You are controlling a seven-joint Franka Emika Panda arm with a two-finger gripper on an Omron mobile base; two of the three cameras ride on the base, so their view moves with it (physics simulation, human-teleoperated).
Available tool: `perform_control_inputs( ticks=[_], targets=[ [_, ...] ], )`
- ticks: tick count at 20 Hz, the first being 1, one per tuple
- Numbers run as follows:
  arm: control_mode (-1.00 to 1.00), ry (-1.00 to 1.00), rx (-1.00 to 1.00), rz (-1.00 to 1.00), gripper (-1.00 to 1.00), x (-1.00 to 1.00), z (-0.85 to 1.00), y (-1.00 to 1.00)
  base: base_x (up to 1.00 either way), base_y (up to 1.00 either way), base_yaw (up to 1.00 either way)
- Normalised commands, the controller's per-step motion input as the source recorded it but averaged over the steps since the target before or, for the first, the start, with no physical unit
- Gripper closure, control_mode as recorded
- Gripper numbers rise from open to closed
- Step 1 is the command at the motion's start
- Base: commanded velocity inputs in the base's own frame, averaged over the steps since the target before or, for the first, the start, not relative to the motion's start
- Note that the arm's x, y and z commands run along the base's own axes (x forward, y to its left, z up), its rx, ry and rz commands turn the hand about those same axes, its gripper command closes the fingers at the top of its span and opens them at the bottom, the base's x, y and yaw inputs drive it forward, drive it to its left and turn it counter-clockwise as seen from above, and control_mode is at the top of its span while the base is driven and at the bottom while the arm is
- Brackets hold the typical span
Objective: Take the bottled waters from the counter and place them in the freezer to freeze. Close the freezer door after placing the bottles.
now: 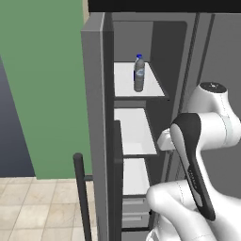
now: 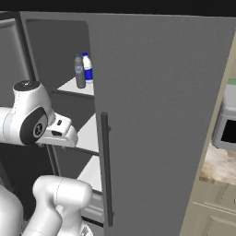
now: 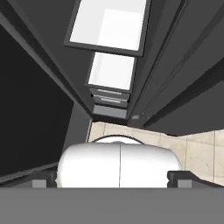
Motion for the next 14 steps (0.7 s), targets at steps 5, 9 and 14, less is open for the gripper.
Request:
perform_control_inputs(
  ticks=[5, 9, 14],
  targets=[
    [1.0, 0.0, 0.0, 0.0, -1.0, 0.0, 0.0, 0.0, -0.42, 0.0, 0.0],
    [1.0, 0.0, 0.0, 0.0, -1.0, 0.0, 0.0, 0.0, -0.43, 0.06, 0.0],
    [1.0, 0.0, 0.0, 0.0, -1.0, 0.0, 0.0, 0.0, -0.46, 0.08, 0.0]
  ],
)
